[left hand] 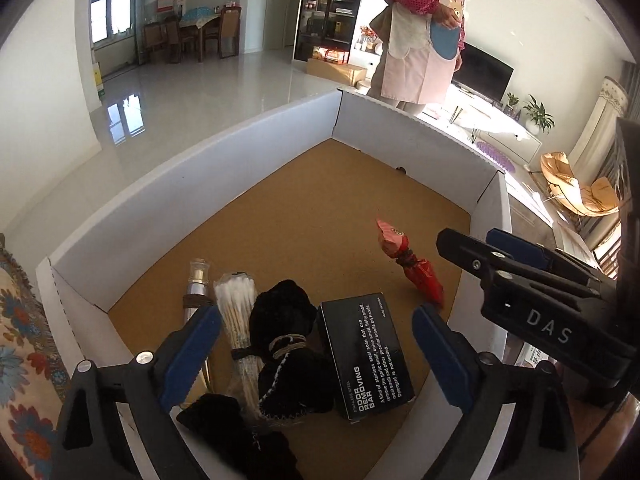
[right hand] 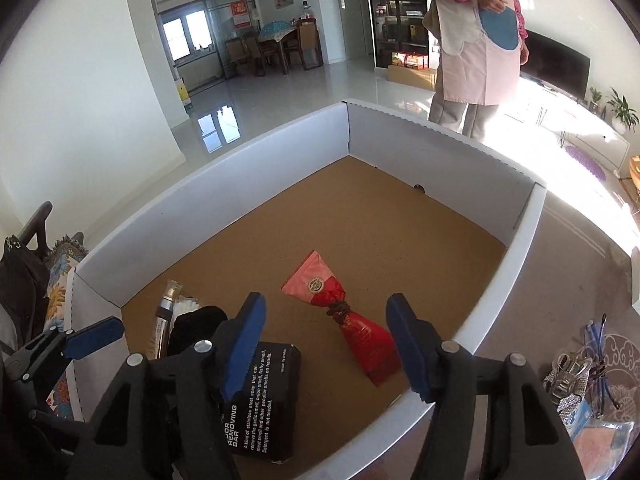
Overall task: Organize objects
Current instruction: 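Carry the black pouch and red package into the cardboard box and release, then bring both tools back over the table toward the remaining items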
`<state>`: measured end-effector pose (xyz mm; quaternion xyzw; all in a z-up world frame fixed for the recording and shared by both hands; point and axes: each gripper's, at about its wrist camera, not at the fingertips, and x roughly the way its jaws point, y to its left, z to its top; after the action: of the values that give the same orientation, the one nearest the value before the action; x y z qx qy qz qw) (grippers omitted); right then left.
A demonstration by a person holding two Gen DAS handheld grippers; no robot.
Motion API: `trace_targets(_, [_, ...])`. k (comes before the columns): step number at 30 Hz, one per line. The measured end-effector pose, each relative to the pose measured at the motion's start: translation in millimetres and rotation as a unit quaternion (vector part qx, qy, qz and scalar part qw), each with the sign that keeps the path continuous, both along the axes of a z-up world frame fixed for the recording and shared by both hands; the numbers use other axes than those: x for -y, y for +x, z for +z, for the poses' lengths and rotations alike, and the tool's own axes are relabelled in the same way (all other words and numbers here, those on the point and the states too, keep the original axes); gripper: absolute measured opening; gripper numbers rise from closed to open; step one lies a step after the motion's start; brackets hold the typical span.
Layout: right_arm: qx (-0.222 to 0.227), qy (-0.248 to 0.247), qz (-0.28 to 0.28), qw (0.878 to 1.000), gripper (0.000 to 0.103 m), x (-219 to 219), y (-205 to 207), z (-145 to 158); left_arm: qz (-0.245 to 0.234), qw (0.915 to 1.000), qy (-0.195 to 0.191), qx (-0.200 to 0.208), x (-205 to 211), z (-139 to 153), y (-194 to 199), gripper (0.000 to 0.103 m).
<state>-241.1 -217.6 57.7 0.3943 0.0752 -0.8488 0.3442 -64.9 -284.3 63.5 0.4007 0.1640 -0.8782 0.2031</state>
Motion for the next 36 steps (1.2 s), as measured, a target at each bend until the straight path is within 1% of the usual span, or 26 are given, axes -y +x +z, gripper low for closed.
trace_targets(1, [-0.007, -0.006, -0.004, 1.000, 0.072, -13, 4, 3, -0.002, 1.0000, -0.007, 0.000, -3, 1, 0, 0.098])
trace_targets(3, [-0.028, -0.015, -0.016, 0.999, 0.084, -47, 15, 11, -0.013, 0.9996, -0.024, -0.003, -13, 4, 1, 0.098])
trace_targets(4, [-0.039, -0.017, -0.023, 0.999, 0.087, -67, 25, 14, -0.020, 0.9994, -0.027, -0.011, -20, 8, 4, 0.098])
trace_targets(5, [-0.048, -0.015, -0.031, 0.998, 0.092, -88, 32, 15, -0.030, 0.9990, -0.025, -0.023, -26, 11, 6, 0.098])
trace_targets(6, [-0.058, -0.012, -0.042, 0.997, 0.095, -111, 40, 14, -0.043, 0.9981, -0.020, -0.039, -36, 16, 8, 0.098])
trace_targets(9, [-0.079, 0.012, -0.087, 0.993, 0.096, -186, 66, -3, -0.098, 0.9912, 0.003, -0.089, -72, 30, 17, 0.098])
trace_targets(11, [-0.080, 0.039, -0.124, 0.988, 0.096, -239, 83, -22, -0.148, 0.9833, 0.016, -0.105, -106, 34, 20, 0.098])
trace_targets(12, [-0.075, 0.053, -0.142, 0.986, 0.096, -266, 91, -32, -0.178, 0.9778, 0.025, -0.108, -126, 33, 22, 0.098])
trace_targets(13, [-0.069, 0.069, -0.158, 0.983, 0.096, -290, 97, -42, -0.210, 0.9714, 0.036, -0.105, -145, 29, 22, 0.099])
trace_targets(15, [-0.057, 0.103, -0.188, 0.975, 0.096, -334, 107, -61, -0.265, 0.9598, 0.051, -0.077, -184, 13, 20, 0.099])
trace_targets(17, [-0.041, 0.127, -0.214, 0.968, 0.096, -371, 116, -76, -0.296, 0.9535, 0.043, -0.035, -218, -9, 14, 0.099])
trace_targets(19, [-0.027, 0.132, -0.232, 0.963, 0.096, -396, 123, -87, -0.316, 0.9485, 0.022, 0.000, -245, -33, 9, 0.099])
trace_targets(21, [-0.020, 0.129, -0.245, 0.961, 0.096, -412, 128, -93, -0.324, 0.9456, -0.004, 0.027, -265, -53, 5, 0.099])
trace_targets(23, [-0.013, 0.121, -0.254, 0.960, 0.096, -417, 133, -96, -0.325, 0.9444, -0.025, 0.045, -275, -73, 2, 0.099])
trace_targets(25, [-0.006, 0.125, -0.255, 0.959, 0.096, -414, 131, -98, -0.324, 0.9435, -0.036, 0.059, -282, -86, 0, 0.099])
trace_targets(26, [-0.009, 0.127, -0.255, 0.958, 0.096, -412, 131, -98, -0.324, 0.9430, -0.038, 0.065, -282, -94, -1, 0.099])
trace_targets(27, [-0.009, 0.131, -0.256, 0.958, 0.098, -411, 131, -99, -0.324, 0.9424, -0.039, 0.072, -283, -100, -2, 0.099])
trace_targets(28, [-0.007, 0.132, -0.260, 0.957, 0.100, -413, 130, -99, -0.323, 0.9423, -0.057, 0.066, -286, -101, -1, 0.100])
trace_targets(29, [0.000, 0.127, -0.263, 0.956, 0.103, -415, 128, -99, -0.324, 0.9418, -0.062, 0.063, -287, -101, -1, 0.101])
trace_targets(30, [0.009, 0.117, -0.265, 0.957, 0.103, -418, 125, -100, -0.325, 0.9421, -0.055, 0.064, -286, -101, -2, 0.102])
trace_targets(32, [0.026, 0.097, -0.267, 0.958, 0.103, -424, 121, -102, -0.320, 0.9439, -0.055, 0.059, -286, -102, -4, 0.103])
trace_targets(34, [0.025, 0.102, -0.270, 0.957, 0.103, -422, 120, -102, -0.315, 0.9461, -0.056, 0.053, -286, -103, -5, 0.103])
trace_targets(36, [0.025, 0.101, -0.270, 0.957, 0.103, -421, 120, -104, -0.315, 0.9461, -0.056, 0.053, -286, -102, -6, 0.103])
